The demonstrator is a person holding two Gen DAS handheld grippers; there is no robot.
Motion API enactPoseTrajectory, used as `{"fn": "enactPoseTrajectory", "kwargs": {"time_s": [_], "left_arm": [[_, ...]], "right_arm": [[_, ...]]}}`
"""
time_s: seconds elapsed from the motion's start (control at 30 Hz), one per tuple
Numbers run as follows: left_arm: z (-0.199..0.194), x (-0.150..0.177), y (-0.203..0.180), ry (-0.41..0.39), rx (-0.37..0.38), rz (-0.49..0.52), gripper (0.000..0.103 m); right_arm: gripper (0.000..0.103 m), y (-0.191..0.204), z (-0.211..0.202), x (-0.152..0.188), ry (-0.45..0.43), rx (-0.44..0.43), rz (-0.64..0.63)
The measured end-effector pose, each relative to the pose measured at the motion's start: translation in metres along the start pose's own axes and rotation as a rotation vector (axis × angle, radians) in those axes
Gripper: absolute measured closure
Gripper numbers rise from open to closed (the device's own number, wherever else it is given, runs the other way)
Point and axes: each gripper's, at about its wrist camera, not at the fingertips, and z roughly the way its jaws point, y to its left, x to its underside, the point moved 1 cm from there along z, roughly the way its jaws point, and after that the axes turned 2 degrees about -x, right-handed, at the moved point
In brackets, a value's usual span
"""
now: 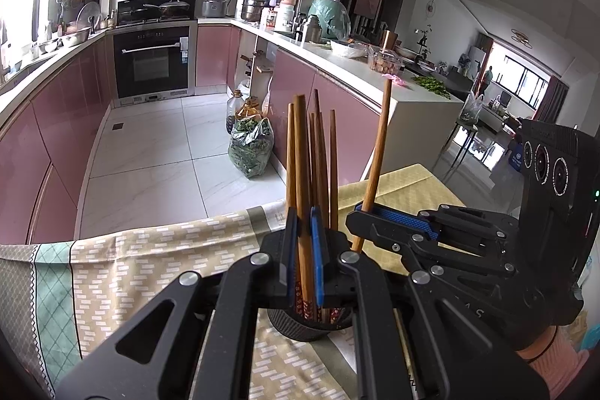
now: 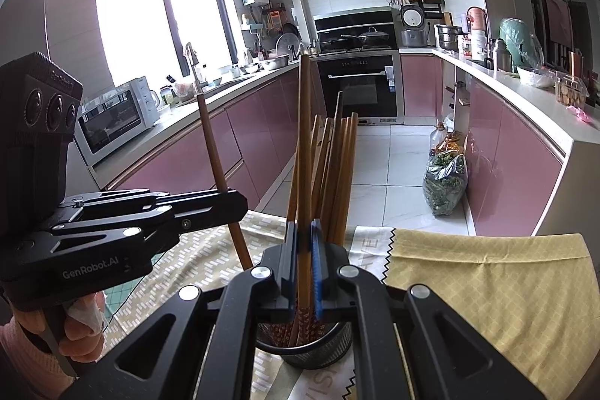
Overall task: Organize utensils
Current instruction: 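Insert the chopstick into the cup and open the left gripper while the right gripper releases its chopstick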
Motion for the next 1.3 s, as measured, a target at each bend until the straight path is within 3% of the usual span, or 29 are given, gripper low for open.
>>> {"fn": "enactPoseTrajectory", "kwargs": {"time_s": [1.07, 1.2, 1.3], "left_arm": [[0.036, 0.002, 0.001, 0.038, -0.008, -0.004, 0.095], [0.038, 0.006, 0.005, 0.044, -0.011, -0.015, 0.092], [0.033, 0.012, 0.012, 0.03, -0.006, -0.031, 0.082]], "right_arm": [[0.096, -0.011, 0.013, -0.001, 0.023, -0.007, 0.046], [0.092, -0.008, 0.011, 0.0, 0.014, 0.003, 0.045], [0.087, -0.005, 0.006, 0.002, 0.007, 0.006, 0.037]]}}
